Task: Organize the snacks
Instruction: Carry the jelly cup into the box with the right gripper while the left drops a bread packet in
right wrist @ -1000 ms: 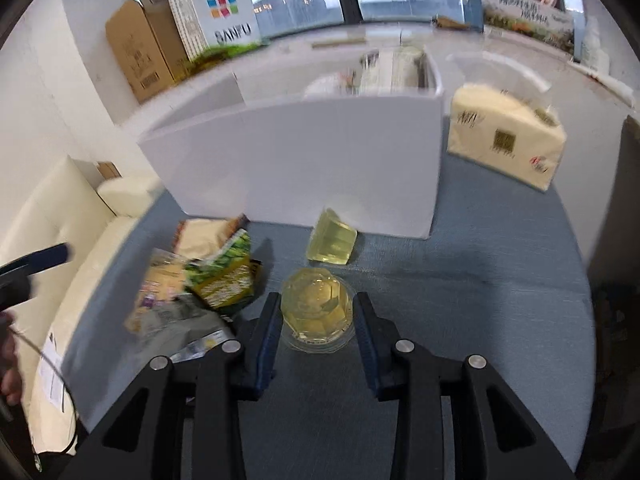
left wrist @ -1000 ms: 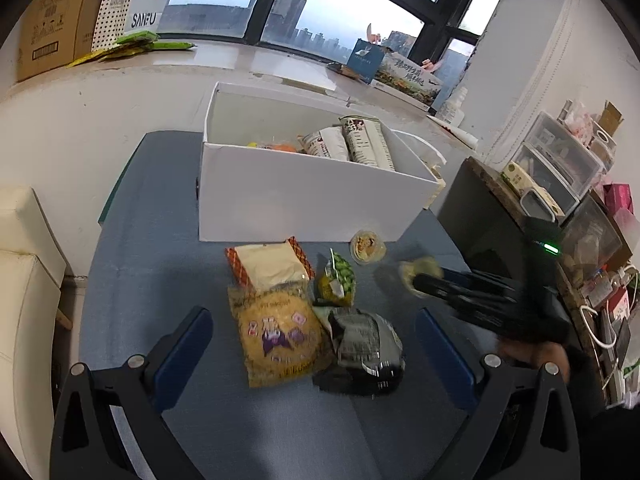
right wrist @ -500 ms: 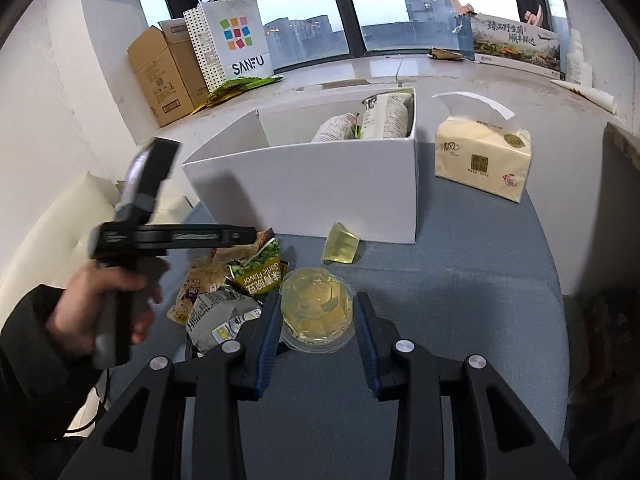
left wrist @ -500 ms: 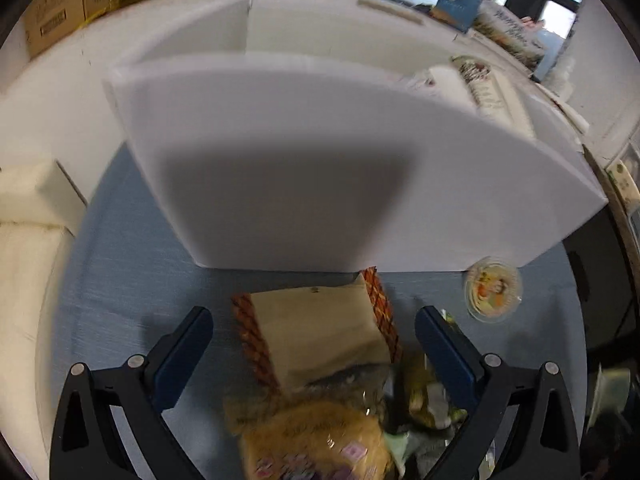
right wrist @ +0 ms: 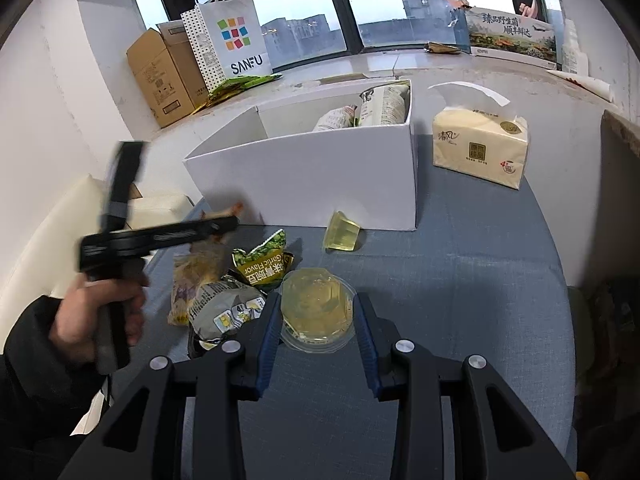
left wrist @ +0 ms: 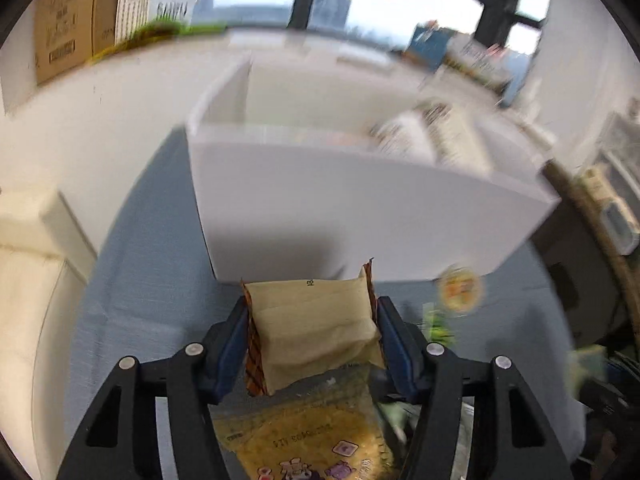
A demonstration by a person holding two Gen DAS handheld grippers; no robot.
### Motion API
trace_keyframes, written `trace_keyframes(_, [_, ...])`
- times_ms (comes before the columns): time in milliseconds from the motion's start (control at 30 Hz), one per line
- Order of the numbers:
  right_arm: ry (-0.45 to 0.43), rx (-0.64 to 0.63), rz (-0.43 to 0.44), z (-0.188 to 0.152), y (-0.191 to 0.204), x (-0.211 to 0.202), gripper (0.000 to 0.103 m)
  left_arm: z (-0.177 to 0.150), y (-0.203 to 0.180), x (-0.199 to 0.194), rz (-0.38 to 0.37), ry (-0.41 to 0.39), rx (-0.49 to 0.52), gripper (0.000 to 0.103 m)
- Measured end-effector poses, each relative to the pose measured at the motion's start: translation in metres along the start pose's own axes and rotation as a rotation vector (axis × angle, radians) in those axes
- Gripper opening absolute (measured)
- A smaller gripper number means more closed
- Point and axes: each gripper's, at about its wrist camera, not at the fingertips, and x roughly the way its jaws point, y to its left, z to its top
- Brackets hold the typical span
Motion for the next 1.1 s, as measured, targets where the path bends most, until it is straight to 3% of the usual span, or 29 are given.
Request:
trace_keyframes(167, [-0.032,-0.023,0.012,0.016,0.008,-0.005,0.039,0.018,-0.004,-0.057,-0.111,-0.145,0.026,0.066])
trace_keyframes(400, [-0.113,-0.039,0.032,0.071,0.015,-0.015,0.039,0.076,-0.006,-0.096,-0.159,-0.266,0.06,0.066])
trace_keyframes(567, [-0.151,-0.055,0.038,0.125,0.016,-0.006,0.039,0.111,-0.011,-0.09,-0.161,-0.274,0.091,0.066])
trace_keyframes(833, [-0.093,-0.052,0.002,0.19,0.002,0.048,0.039,0.145,-0.015,-0.036,-0.13,-0.204,0.132,0.066])
trace_keyframes(900, [-0.071,-0.038,-0.006,0.194,-0.003,0.058,0.04,0.148,-0.011,-0.023,-0.114,-0.174,0.136,0.076])
trace_keyframes(933, [-0.065,-0.041,-0.015,0.195,-0.006,0.063,0.057,0.148,-0.009,-0.016,-0.112,-0.152,0.13,0.084])
trace_keyframes(967, [-0.061,-0.045,-0.031,0.195,-0.007,0.066,0.075,0.149,-0.005,-0.011,-0.111,-0.136,0.119,0.099])
trace_keyframes(1000, [-0.051,-0.052,-0.06,0.196,-0.009,0.07,0.103,0.147,-0.002,-0.008,-0.104,-0.133,0.11,0.103])
trace_keyframes(1100, [-0.078,-0.068,-0.111,0.191,-0.012,0.066,0.103,0.138,0.004,-0.002,-0.093,-0.114,0.111,0.103])
